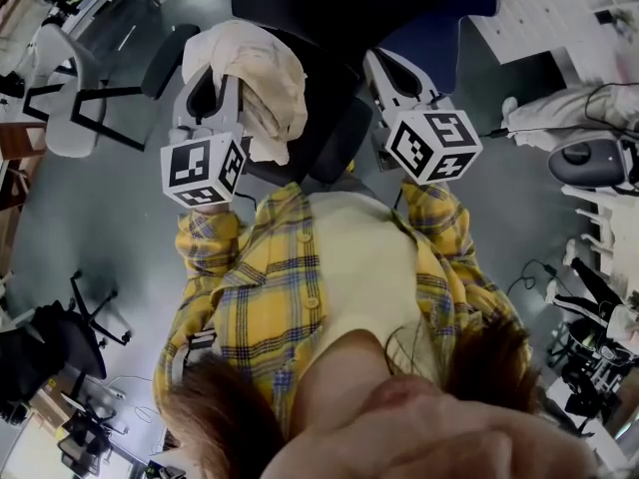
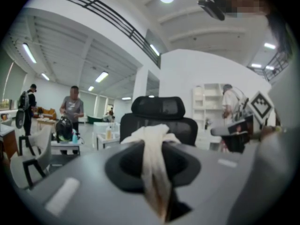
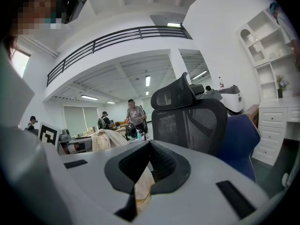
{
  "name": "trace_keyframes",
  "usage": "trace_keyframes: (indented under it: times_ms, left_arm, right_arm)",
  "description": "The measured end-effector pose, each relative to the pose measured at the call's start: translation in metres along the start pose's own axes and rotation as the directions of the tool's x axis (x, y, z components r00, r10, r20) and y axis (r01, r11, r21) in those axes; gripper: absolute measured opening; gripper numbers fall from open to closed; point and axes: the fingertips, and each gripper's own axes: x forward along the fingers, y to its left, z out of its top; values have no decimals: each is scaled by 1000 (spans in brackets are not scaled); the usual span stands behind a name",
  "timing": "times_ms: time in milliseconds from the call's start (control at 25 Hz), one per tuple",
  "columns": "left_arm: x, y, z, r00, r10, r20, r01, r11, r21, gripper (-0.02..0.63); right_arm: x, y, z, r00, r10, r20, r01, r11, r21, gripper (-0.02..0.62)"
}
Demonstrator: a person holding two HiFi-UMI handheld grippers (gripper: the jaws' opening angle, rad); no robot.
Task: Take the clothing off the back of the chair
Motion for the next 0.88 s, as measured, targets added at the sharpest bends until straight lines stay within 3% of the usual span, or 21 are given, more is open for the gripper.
trace_keyframes:
  times_ms: [880]
  left_arm:
    - [4,-13,10,999,-46,29,46,999,-8,83]
  right_arm:
    - [-8,-8,-4,1000,-28,-7,28,999,16,12]
